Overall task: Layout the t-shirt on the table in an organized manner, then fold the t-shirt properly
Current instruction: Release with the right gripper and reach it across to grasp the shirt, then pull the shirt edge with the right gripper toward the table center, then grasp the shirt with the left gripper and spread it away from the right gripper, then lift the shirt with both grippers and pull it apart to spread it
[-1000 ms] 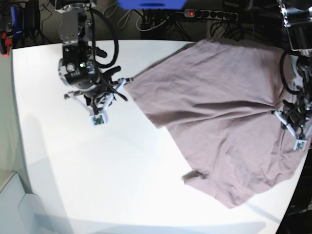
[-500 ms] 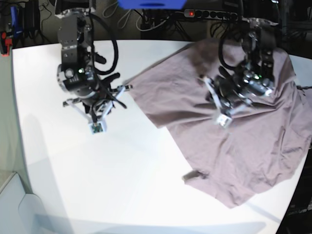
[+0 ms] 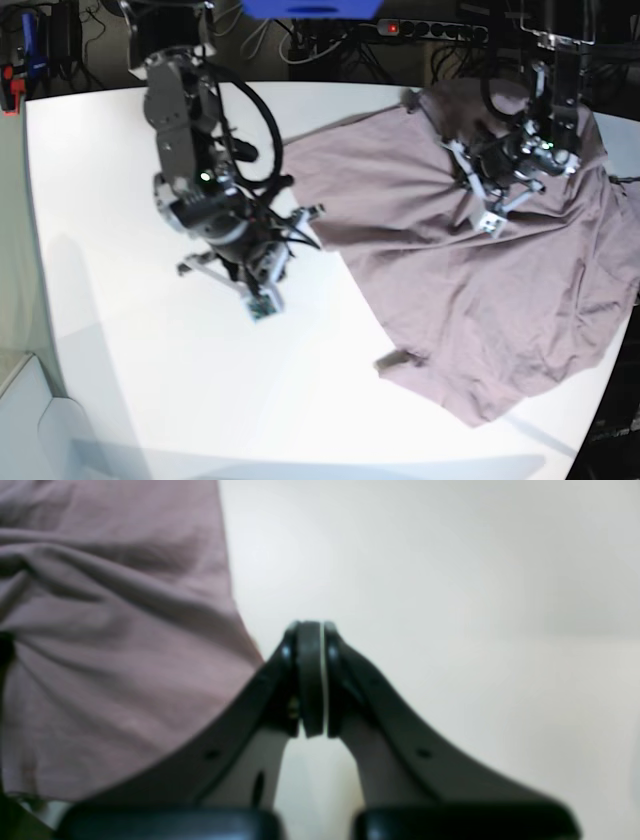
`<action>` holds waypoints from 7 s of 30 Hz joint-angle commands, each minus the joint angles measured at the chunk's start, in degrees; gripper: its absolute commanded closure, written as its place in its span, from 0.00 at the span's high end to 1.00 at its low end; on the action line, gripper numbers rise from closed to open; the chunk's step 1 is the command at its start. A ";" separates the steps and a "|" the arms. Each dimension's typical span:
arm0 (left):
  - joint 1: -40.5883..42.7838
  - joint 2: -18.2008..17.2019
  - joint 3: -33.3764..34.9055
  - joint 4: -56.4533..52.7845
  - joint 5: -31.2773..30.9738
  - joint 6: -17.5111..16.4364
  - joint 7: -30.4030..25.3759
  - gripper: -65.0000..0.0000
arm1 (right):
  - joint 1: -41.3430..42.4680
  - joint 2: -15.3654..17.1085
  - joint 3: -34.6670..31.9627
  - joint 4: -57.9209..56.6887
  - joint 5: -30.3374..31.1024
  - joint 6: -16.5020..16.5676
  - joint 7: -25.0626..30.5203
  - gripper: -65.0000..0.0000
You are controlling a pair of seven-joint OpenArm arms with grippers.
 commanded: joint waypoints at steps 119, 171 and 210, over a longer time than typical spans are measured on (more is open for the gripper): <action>-5.59 10.01 -27.08 10.97 2.18 0.38 5.37 0.00 | 25.76 7.52 7.32 -73.97 16.63 -6.20 34.03 0.00; -7.17 -3.88 -26.38 -4.06 2.27 0.46 -6.85 0.00 | 10.90 8.13 8.99 -22.45 16.45 -6.12 19.96 0.00; -10.25 6.15 -19.26 -13.20 2.79 0.46 -6.76 0.00 | 3.78 12.71 -2.27 -32.30 16.36 -5.24 23.30 0.00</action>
